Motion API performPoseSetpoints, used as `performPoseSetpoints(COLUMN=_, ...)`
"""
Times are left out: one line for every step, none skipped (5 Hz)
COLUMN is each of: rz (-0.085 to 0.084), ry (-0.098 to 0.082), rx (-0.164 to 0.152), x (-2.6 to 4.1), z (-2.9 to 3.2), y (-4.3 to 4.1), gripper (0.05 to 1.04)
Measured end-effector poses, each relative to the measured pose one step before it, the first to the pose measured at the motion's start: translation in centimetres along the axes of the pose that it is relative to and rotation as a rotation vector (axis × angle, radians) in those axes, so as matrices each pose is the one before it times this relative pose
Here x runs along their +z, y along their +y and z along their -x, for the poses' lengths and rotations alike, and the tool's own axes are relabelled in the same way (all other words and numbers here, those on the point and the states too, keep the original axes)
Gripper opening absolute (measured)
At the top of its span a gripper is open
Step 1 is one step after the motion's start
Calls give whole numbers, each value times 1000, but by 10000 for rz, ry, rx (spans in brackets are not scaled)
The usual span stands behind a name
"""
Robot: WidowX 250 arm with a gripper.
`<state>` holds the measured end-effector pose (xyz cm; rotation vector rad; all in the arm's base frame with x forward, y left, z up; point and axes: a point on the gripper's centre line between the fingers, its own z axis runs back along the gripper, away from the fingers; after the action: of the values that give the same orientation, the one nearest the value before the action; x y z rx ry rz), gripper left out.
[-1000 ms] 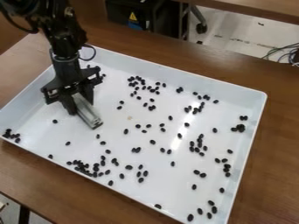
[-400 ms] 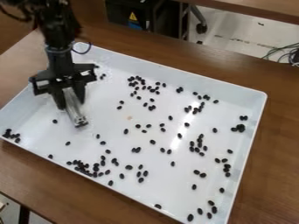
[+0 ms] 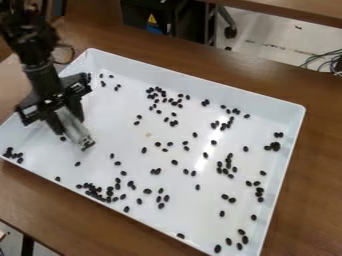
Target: Sweep into pile
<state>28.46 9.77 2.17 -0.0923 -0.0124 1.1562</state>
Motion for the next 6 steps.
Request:
performPoseSetpoints(rz=-169, ry=135, rx=60, x=-677, z=49, y=247, gripper=364)
performPoseSetpoints(rz=-61, ry=62, rx=-85, x=-966, z=-1053, y=-674, gripper=364)
performPoseSetpoints(rz=-303, ry=26, rx=-61, x=-597, z=-979, y=-512, gripper=364)
performPoseSetpoints(rz=-88, ry=-218, rx=-158, x=-66, z=-1580, y=-1041, gripper=364)
performPoseSetpoints(rz=-291, ry=-234, rx=-1068, x=-128, z=-1660, y=-2524, gripper=364)
performPoseSetpoints(rz=-575, ry=-323, rx=-1875, x=138, z=-1067, y=-2170, gripper=364)
